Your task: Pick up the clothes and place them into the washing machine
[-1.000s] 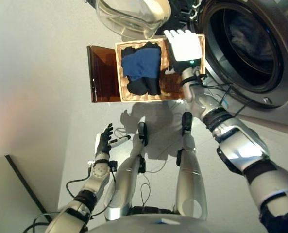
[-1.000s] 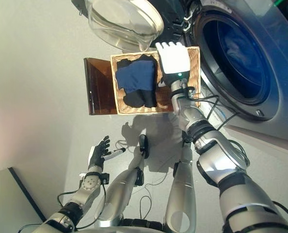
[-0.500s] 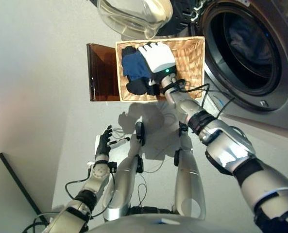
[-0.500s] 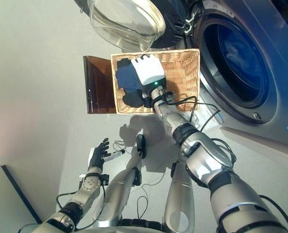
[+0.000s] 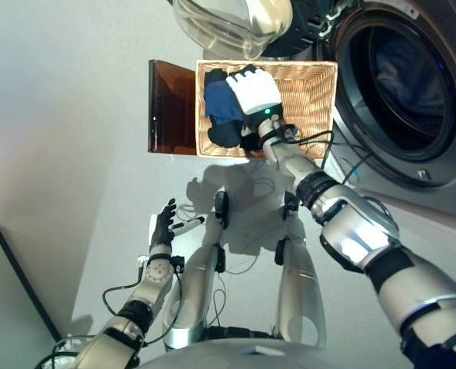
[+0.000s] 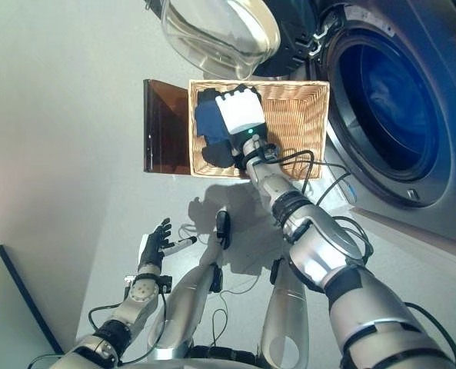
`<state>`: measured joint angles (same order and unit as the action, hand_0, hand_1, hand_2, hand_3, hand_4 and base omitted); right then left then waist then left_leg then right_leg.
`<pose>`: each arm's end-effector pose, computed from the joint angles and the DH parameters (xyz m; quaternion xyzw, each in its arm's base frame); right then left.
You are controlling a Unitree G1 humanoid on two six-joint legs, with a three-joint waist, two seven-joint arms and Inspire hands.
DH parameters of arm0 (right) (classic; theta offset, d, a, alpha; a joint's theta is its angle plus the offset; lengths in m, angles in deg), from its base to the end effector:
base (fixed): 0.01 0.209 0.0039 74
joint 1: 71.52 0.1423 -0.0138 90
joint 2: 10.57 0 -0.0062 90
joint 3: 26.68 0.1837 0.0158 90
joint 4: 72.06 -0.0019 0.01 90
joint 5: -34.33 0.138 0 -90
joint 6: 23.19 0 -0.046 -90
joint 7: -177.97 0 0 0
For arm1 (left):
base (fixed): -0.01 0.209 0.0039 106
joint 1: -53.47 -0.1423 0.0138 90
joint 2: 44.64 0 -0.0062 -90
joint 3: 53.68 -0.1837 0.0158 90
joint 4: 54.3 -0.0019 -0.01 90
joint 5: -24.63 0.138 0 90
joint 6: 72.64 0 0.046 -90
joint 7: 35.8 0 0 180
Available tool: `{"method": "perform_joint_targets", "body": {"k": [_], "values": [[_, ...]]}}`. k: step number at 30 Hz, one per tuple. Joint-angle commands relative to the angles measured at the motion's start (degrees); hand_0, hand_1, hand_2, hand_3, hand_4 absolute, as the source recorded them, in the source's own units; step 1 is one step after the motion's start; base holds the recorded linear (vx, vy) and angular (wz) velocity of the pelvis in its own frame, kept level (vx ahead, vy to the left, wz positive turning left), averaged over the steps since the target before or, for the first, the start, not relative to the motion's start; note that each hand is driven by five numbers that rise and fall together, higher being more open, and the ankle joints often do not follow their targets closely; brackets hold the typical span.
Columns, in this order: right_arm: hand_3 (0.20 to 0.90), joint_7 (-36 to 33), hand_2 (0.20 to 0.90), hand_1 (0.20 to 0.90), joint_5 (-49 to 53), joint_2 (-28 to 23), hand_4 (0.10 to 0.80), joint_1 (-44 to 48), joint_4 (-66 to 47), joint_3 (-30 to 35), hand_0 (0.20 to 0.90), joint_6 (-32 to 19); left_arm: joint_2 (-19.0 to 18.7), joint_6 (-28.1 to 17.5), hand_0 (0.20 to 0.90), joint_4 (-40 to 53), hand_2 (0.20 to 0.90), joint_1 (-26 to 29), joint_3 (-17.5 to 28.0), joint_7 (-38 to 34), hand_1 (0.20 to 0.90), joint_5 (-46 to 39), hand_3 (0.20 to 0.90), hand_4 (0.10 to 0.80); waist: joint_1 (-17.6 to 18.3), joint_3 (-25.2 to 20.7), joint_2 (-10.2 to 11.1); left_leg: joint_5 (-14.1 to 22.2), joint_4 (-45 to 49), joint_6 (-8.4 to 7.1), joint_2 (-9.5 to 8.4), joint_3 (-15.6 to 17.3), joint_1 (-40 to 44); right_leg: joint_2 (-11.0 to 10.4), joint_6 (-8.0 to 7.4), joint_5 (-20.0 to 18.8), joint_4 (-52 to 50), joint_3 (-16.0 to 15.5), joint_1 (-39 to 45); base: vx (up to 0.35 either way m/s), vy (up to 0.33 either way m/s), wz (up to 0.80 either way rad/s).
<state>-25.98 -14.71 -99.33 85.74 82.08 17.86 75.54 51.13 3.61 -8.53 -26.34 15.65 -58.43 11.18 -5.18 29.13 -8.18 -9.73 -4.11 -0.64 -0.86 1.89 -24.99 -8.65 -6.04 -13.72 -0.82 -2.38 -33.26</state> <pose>0.3676 -0.1066 0.1522 -0.7746 -0.1958 -0.0329 0.6005 0.1974 0.1466 -0.0497 0.0844 0.1882 0.0814 0.9751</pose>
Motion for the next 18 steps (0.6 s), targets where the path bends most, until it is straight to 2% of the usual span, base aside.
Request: {"method": "perform_joint_targets", "body": {"k": [1, 13, 18], "values": [[0.9, -1.3, 0.9, 0.9, 0.2, 1.0, 0.8, 10.7, 2.8, -2.1, 0.9, -0.6, -4.9, -3.1, 0.9, 4.0, 0.9, -1.3, -0.5, -1.1, 0.9, -1.2, 0.9, 0.8, -3.4, 0.7, -1.4, -0.3, -0.5, -3.39, -1.69, -0.9, -2.7, 0.4, -0.01, 10.2, -11.4, -2.3, -3.6, -0.032, 0.003, 0.17], [0.9, -0.8, 0.9, 0.9, 5.2, -7.3, 0.8, 15.3, 11.3, -1.4, 0.9, -0.4, -6.5, -3.5, 0.9, 11.4, 0.9, -2.4, -0.5, 0.3, 0.9, -2.8, 0.9, 0.8, -6.4, 0.7, -4.4, -1.7, -0.7, -3.42, -2.7, -3.8, -7.7, -1.2, -0.36, 11.3, -15.3, -4.5, -8.9, -0.014, 0.018, 0.15], [0.9, -0.7, 0.9, 0.9, 5.9, -8.6, 0.8, 16.4, 11.8, -1.5, 0.9, -0.5, -6.2, -3.5, 0.9, 12.1, 0.9, -1.6, -0.4, 0.4, 0.9, -3.1, 0.9, 0.8, -7.3, 0.7, -5.1, -2.1, -0.6, -3.35, -2.98, -4.4, -9.1, -1.8, -0.31, 11.9, -16.7, -4.9, -10.6, 0.0, 0.019, 0.08]]}}
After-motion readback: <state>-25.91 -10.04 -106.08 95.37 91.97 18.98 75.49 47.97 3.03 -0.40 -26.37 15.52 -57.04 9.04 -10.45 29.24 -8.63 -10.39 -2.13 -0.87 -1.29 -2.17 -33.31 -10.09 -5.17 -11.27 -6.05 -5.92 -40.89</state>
